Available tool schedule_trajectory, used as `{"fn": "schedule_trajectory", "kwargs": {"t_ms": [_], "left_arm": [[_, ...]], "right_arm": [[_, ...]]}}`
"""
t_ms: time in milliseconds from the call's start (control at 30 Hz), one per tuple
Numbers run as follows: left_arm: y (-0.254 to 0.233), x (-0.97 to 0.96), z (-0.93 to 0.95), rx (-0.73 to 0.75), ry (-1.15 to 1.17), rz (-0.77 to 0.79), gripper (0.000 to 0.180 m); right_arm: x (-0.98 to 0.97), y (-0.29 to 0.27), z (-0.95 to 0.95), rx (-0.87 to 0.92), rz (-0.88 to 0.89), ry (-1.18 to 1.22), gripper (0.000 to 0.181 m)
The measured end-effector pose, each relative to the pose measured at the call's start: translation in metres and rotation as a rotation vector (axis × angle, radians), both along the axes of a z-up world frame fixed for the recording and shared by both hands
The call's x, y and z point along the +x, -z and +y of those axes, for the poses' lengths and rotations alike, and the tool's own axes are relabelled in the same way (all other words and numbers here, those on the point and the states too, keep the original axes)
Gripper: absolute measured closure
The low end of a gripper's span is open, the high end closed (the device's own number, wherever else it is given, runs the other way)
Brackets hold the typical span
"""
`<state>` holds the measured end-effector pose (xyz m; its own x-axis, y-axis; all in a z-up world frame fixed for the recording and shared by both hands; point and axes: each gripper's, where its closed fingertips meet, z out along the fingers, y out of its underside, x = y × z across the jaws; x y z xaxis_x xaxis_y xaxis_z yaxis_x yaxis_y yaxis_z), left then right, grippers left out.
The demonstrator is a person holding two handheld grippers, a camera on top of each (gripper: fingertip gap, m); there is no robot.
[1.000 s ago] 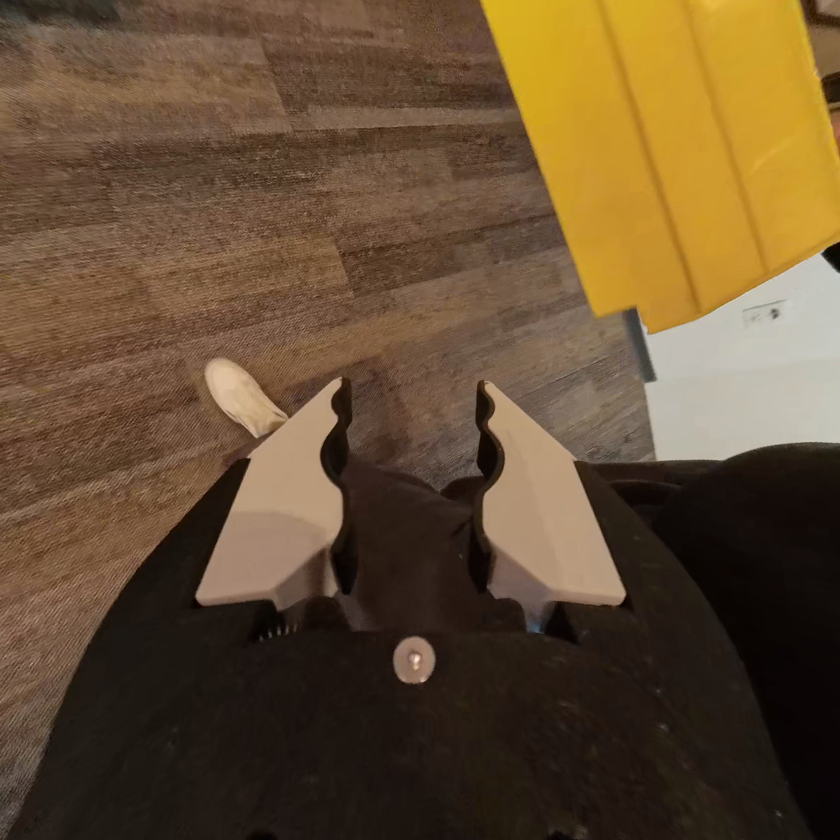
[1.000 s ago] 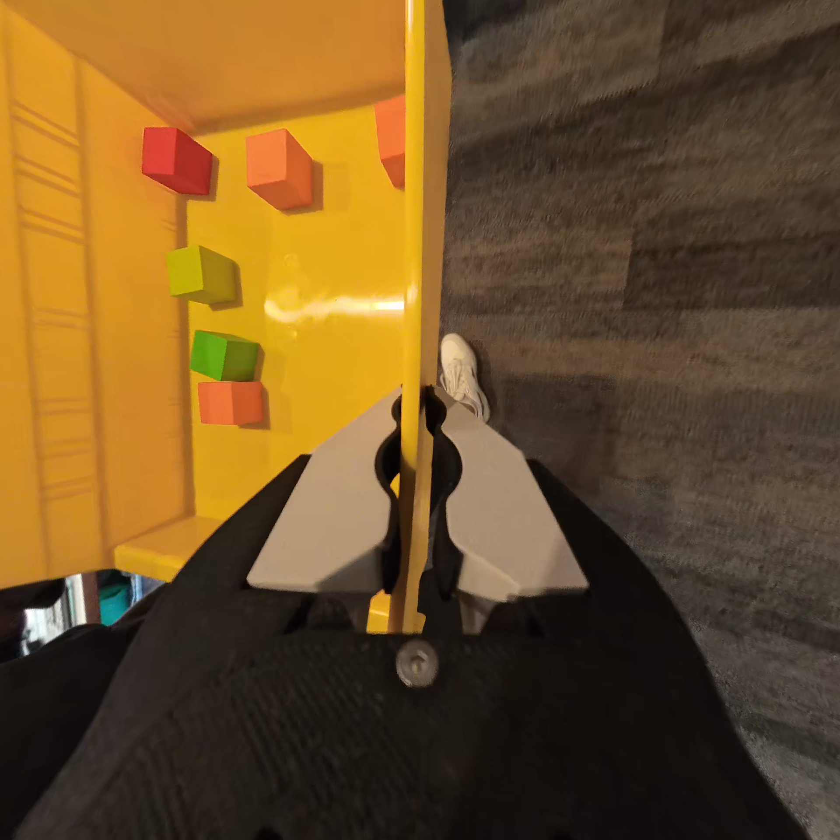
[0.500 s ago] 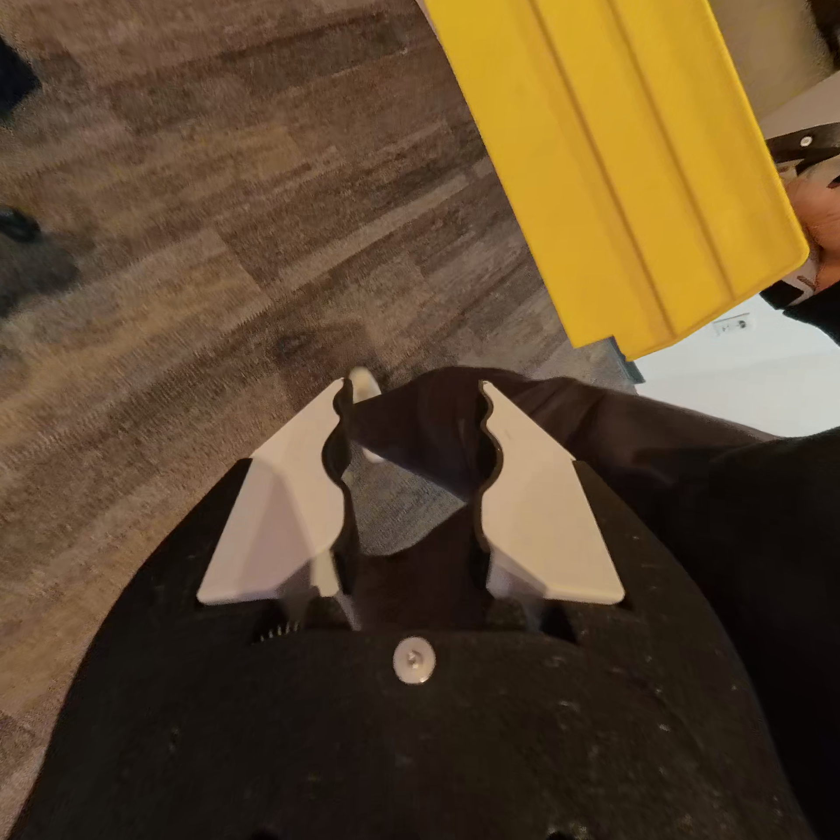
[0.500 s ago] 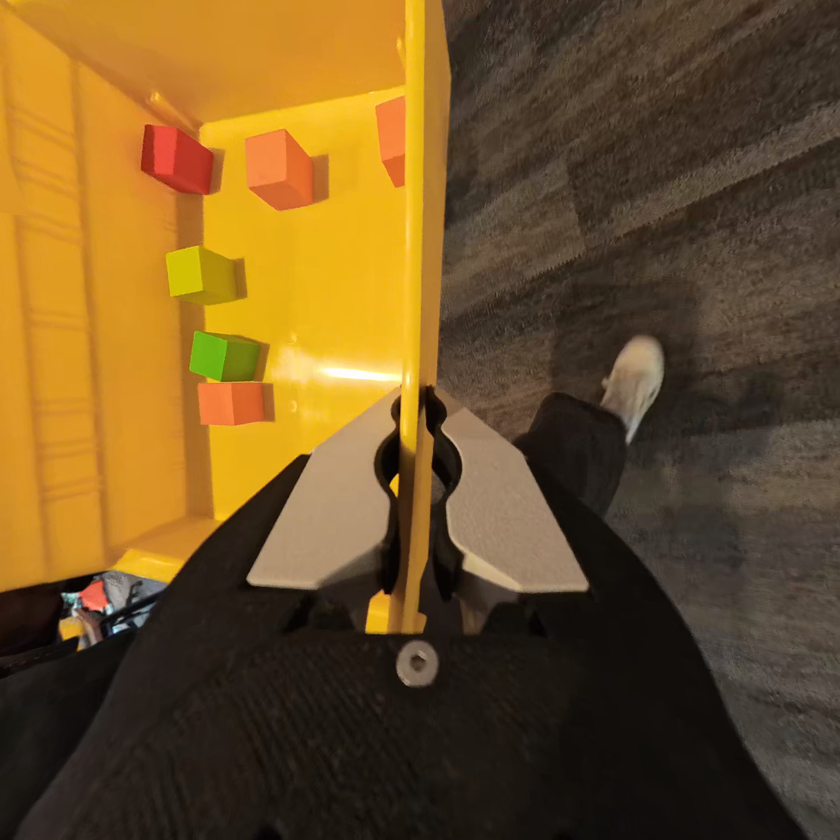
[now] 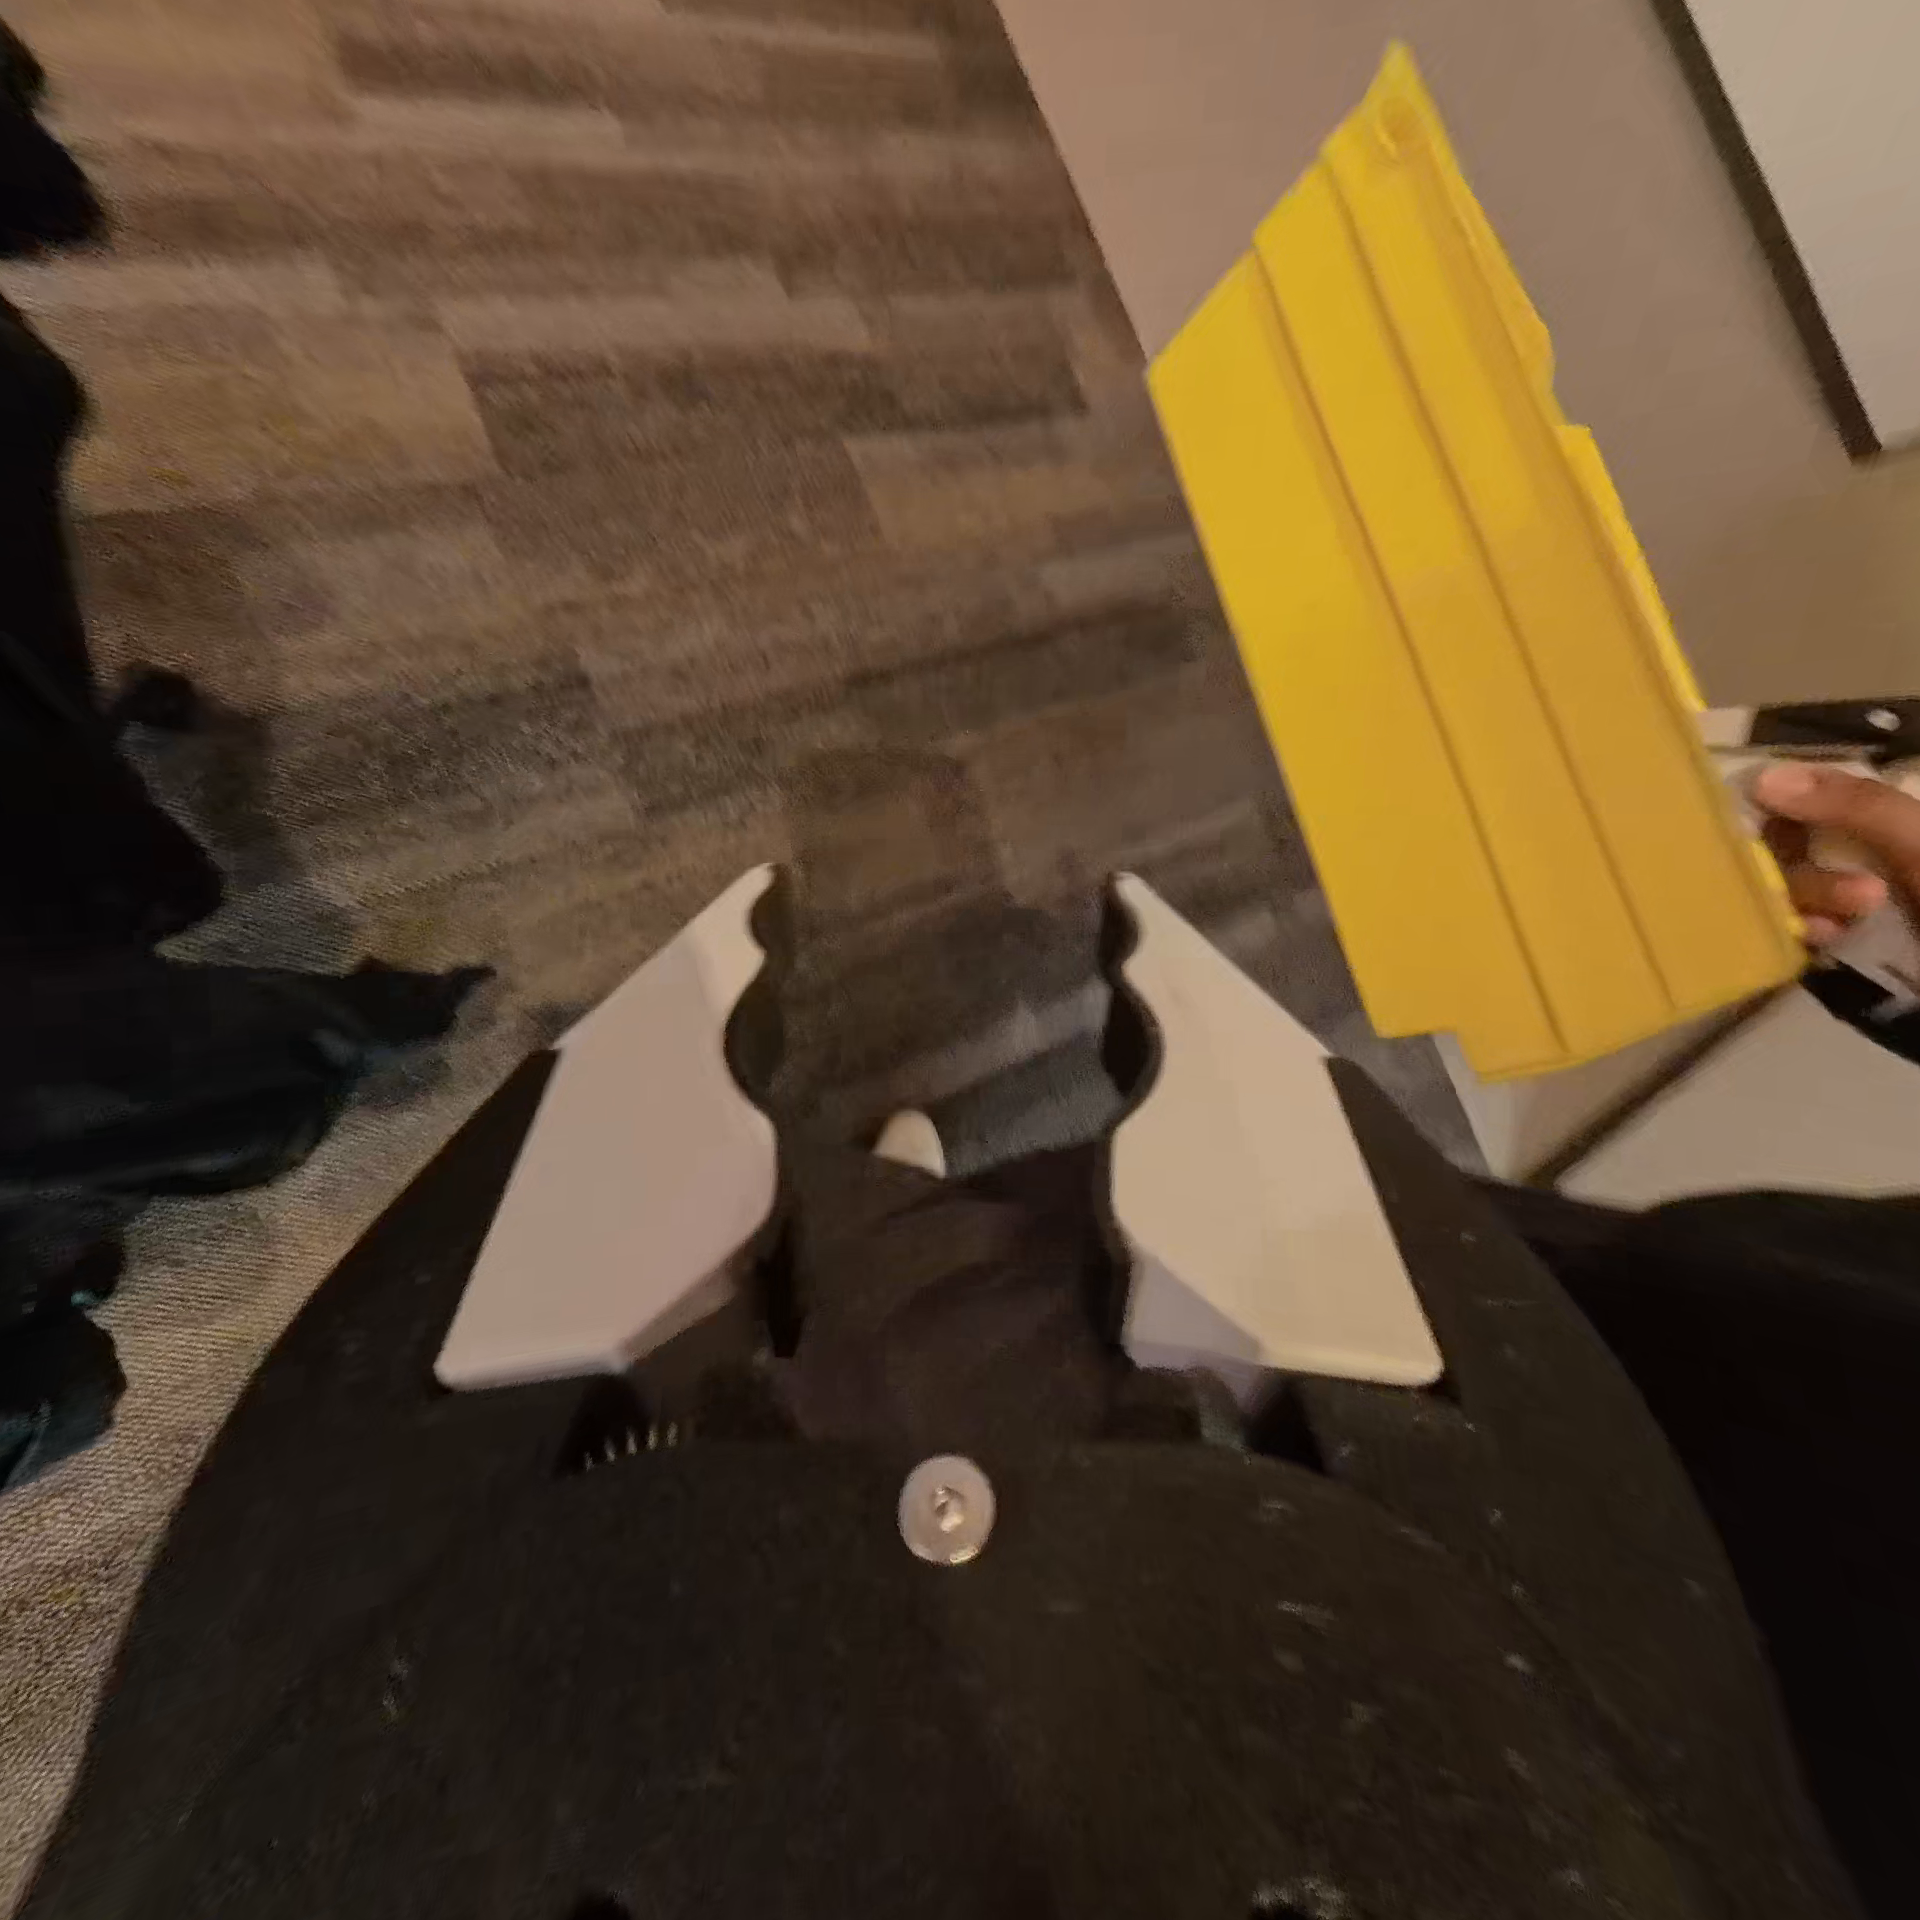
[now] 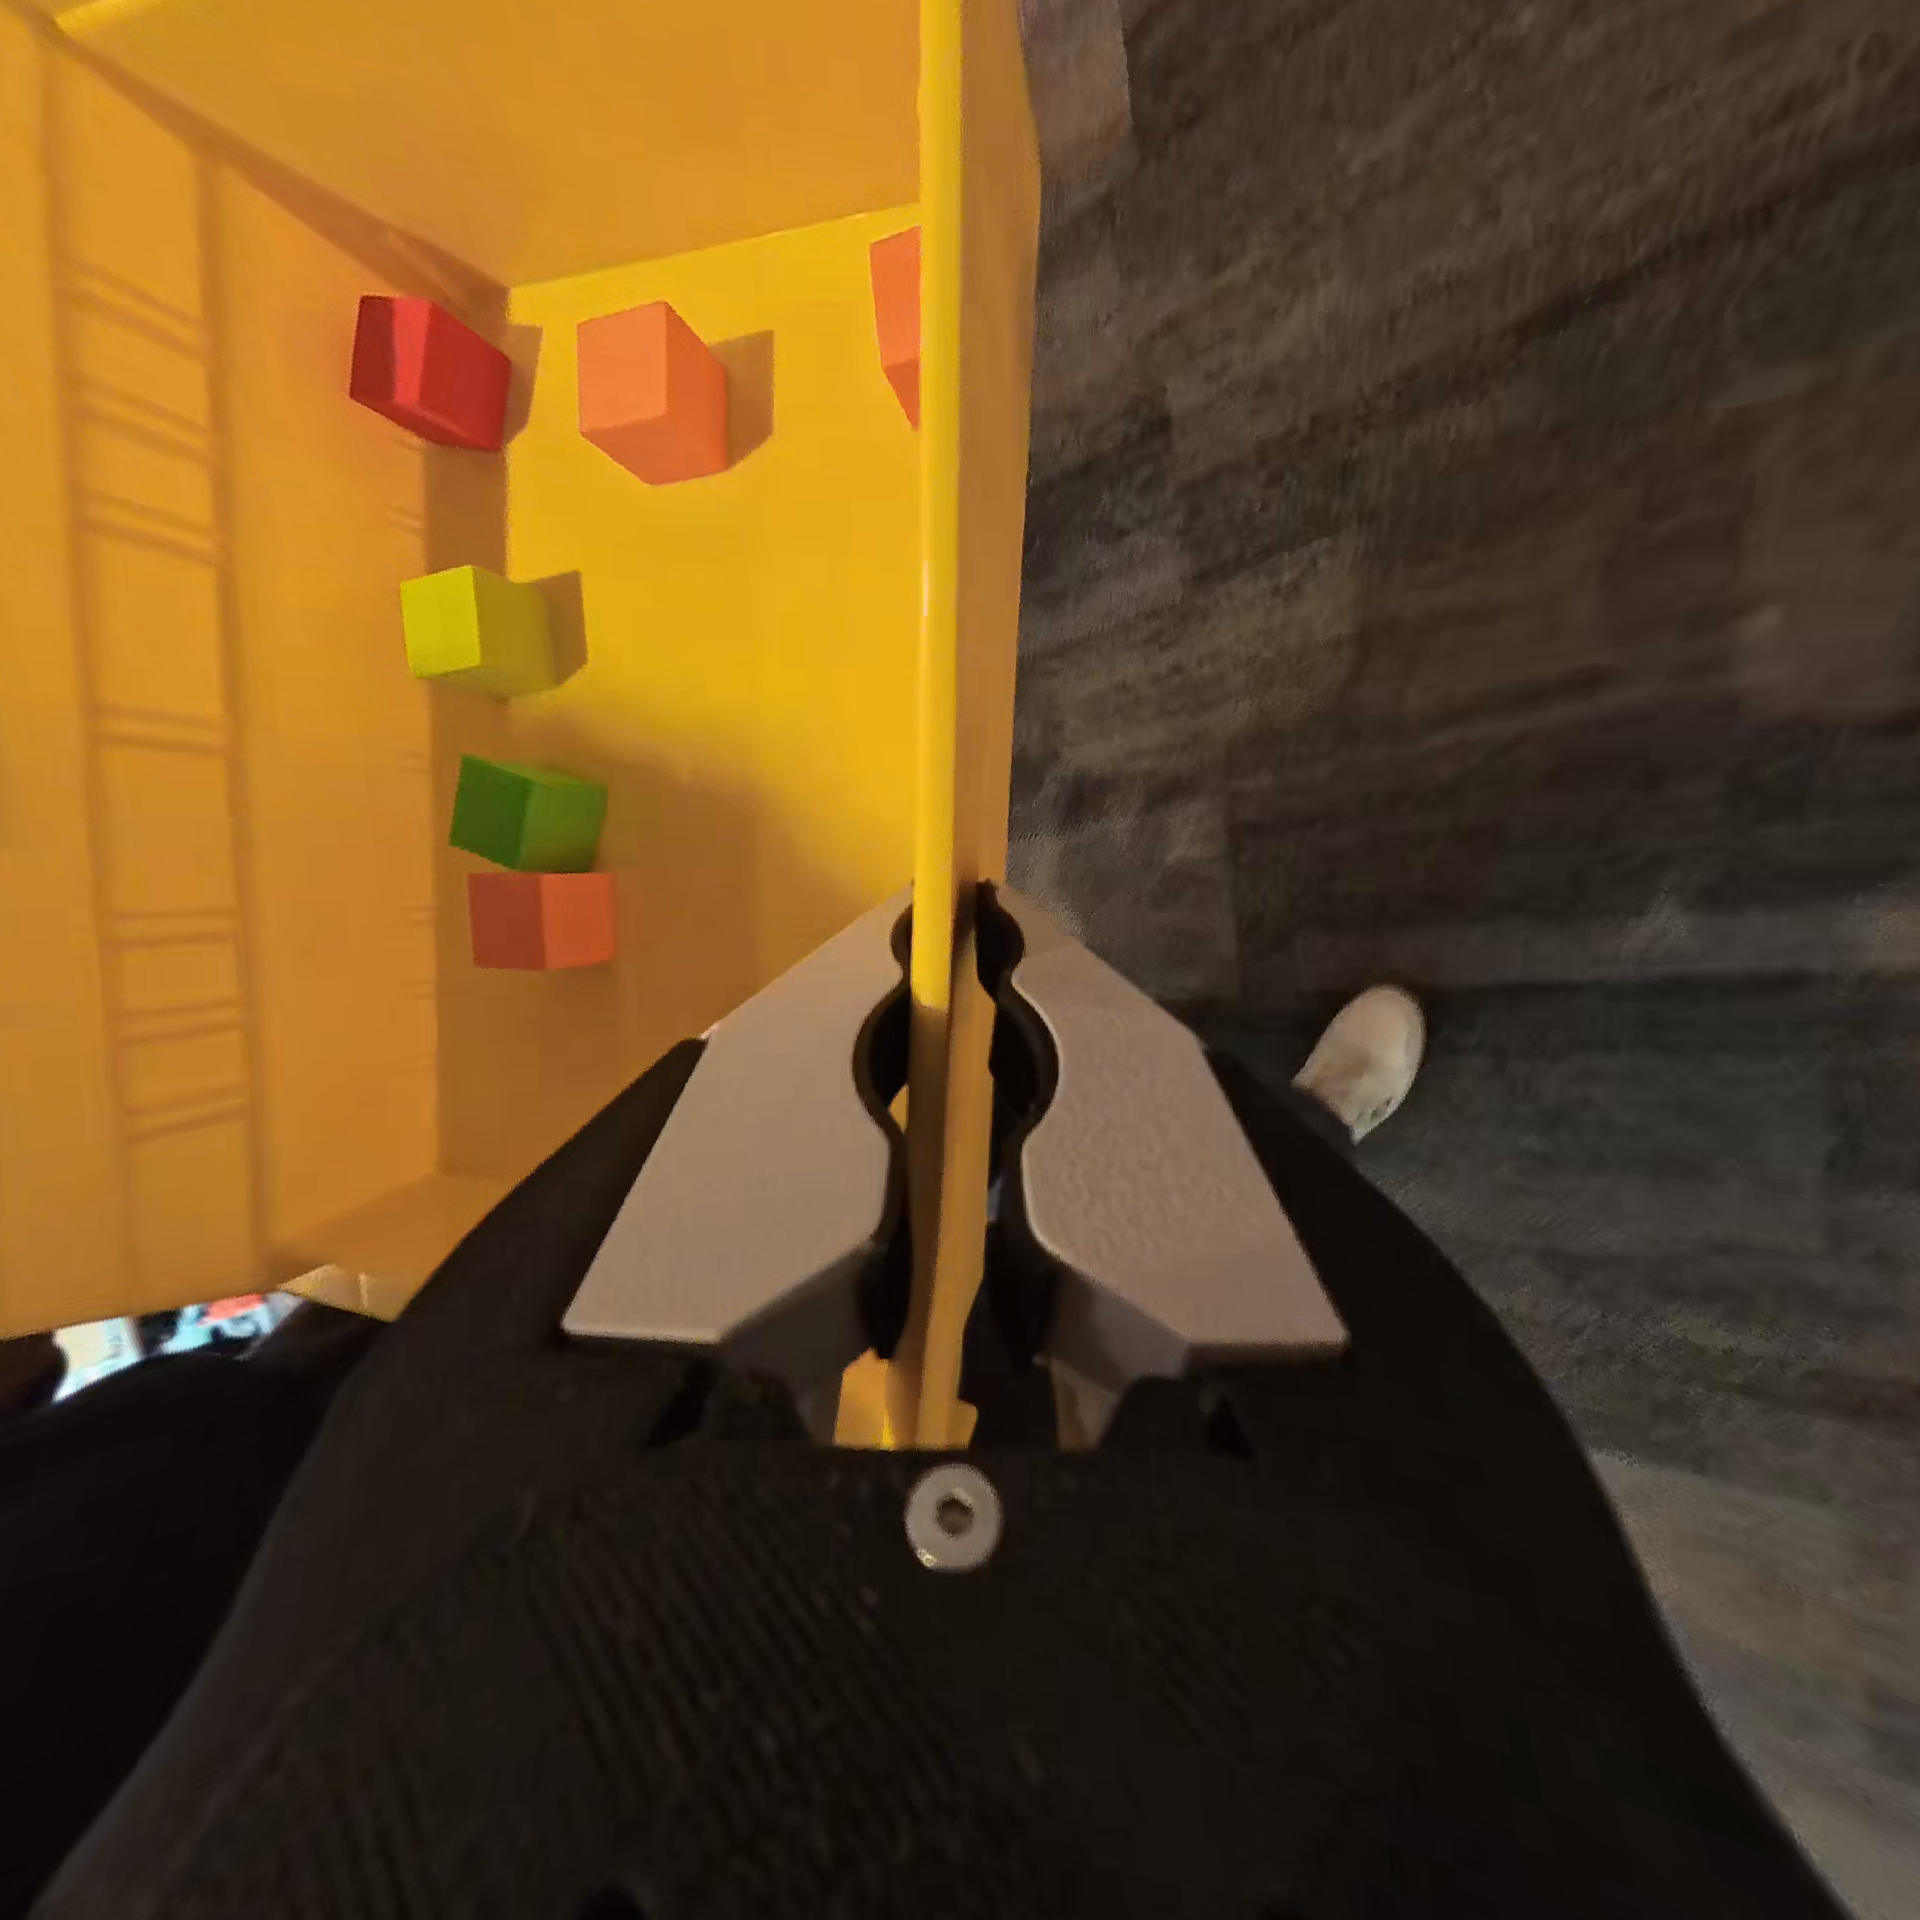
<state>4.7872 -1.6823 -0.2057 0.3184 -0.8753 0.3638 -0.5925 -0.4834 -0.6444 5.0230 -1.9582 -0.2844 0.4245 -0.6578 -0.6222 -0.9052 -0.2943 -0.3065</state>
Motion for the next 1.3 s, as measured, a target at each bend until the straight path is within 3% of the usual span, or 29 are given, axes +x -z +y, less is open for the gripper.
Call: {"fn": "schedule_trajectory", "kwargs": {"t_ms": [100, 200, 267, 400, 533, 600, 733, 800, 933, 1000, 1067, 1133, 1200, 1300], "left_arm": [[-0.004, 0.080, 0.051, 0.108, -0.112, 0.000, 0.095], [0.015, 0.171, 0.111, 0.185, -0.164, -0.001, 0.086], [0.024, 0.240, 0.151, 0.208, -0.178, -0.047, 0.093], [0.002, 0.383, 0.238, 0.369, -0.168, -0.110, 0.127], [-0.034, 0.505, 0.341, 0.667, -0.195, -0.001, 0.130], [-0.047, 0.562, 0.385, 0.729, -0.232, 0.008, 0.134], [-0.028, 0.684, 0.447, 0.595, -0.223, -0.016, 0.126], [-0.007, 0.736, 0.482, 0.545, -0.254, 0.028, 0.105], [0.021, 0.830, 0.538, 0.494, -0.301, 0.153, 0.100], [0.011, 0.892, 0.556, 0.448, -0.268, 0.103, 0.097], [0.000, 0.939, 0.592, 0.523, -0.287, 0.108, 0.102], [-0.010, 0.976, 0.631, 0.512, -0.331, 0.130, 0.090], [-0.018, 1.010, 0.670, 0.480, -0.330, 0.109, 0.091], [0.005, 1.039, 0.745, 0.439, -0.410, 0.096, 0.091]], "right_arm": [[0.107, -0.022, 0.047, 0.018, -0.064, -0.045, 0.176], [0.209, -0.024, 0.099, 0.047, -0.115, -0.069, 0.176], [0.274, -0.021, 0.135, 0.051, -0.141, -0.064, 0.175], [0.382, -0.017, 0.199, 0.016, -0.110, -0.012, 0.175], [0.486, -0.020, 0.263, 0.025, -0.077, 0.002, 0.174], [0.540, -0.021, 0.298, 0.012, -0.094, -0.009, 0.176], [0.664, 0.000, 0.376, 0.023, -0.075, -0.013, 0.176], [0.731, 0.017, 0.420, 0.014, -0.064, -0.033, 0.176], [0.857, 0.038, 0.519, -0.021, -0.021, -0.137, 0.175], [0.916, 0.029, 0.574, -0.059, -0.081, -0.238, 0.176], [0.969, 0.013, 0.633, -0.063, -0.102, -0.316, 0.175], [1.012, -0.007, 0.695, -0.083, -0.139, -0.409, 0.176], [1.048, -0.026, 0.762, -0.093, -0.191, -0.491, 0.176], [1.089, -0.034, 0.868, -0.065, -0.216, -0.583, 0.176]]}}
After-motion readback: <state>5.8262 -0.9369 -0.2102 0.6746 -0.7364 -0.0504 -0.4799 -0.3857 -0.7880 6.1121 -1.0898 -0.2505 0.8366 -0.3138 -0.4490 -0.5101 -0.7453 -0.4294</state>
